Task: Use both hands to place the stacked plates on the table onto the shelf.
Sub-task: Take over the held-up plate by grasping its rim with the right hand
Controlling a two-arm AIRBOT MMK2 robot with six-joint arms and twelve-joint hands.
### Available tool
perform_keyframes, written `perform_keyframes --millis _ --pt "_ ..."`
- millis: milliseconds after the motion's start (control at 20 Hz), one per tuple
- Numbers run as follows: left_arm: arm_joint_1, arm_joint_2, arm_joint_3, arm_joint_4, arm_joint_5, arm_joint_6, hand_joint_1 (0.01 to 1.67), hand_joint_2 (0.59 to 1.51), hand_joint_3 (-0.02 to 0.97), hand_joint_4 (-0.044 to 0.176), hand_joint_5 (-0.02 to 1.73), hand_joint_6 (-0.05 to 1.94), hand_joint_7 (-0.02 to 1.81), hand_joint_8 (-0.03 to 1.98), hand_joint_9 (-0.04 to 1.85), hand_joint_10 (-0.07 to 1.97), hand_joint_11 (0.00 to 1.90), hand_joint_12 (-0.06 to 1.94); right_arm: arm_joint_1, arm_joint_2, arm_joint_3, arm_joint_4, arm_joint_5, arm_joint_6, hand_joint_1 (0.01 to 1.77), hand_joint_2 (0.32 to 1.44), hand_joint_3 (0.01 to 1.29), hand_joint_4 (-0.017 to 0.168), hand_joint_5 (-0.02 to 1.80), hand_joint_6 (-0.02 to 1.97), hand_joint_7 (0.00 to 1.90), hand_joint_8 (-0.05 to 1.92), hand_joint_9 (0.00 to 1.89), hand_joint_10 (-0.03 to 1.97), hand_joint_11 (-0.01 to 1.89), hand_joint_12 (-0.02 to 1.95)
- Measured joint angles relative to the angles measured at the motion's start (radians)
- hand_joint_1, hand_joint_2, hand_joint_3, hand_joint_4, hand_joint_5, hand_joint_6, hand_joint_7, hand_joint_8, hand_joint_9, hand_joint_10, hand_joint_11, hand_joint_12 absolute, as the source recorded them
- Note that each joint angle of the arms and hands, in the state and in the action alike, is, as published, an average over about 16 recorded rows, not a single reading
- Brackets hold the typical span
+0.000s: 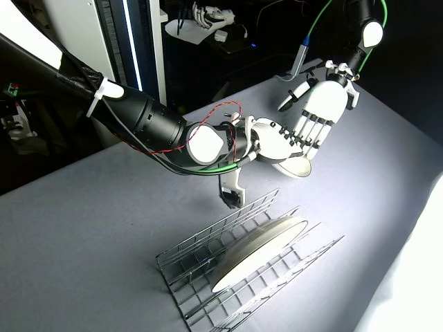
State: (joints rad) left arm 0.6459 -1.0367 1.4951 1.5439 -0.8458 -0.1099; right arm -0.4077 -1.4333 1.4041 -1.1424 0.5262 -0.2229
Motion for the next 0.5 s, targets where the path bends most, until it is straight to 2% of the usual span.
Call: perform_keyframes --millis 200,500 --pt "-0.001 -0.002 0.0 0.0 0.0 0.0 0.01 1.193 0.011 -0.009 0.05 -0.03 0.1 0.0 0.08 0.0 0.01 0.09 0.003 -0.016 0.007 0.017 -0.011 -0.008 1.14 0.85 0.01 0.002 0.15 0.01 0.14 0.0 0.12 0.03 0.02 0.4" --pt "-0.001 -0.004 0.001 -0.002 0.001 0.0 0.01 1.194 0.012 -0.009 0.05 -0.03 0.1 0.0 0.08 0.0 0.01 0.09 0.01 -0.03 0.009 0.042 -0.017 -0.023 1.19 0.91 0.01 -0.002 0.42 0.04 0.44 0.02 0.41 0.1 0.14 0.9"
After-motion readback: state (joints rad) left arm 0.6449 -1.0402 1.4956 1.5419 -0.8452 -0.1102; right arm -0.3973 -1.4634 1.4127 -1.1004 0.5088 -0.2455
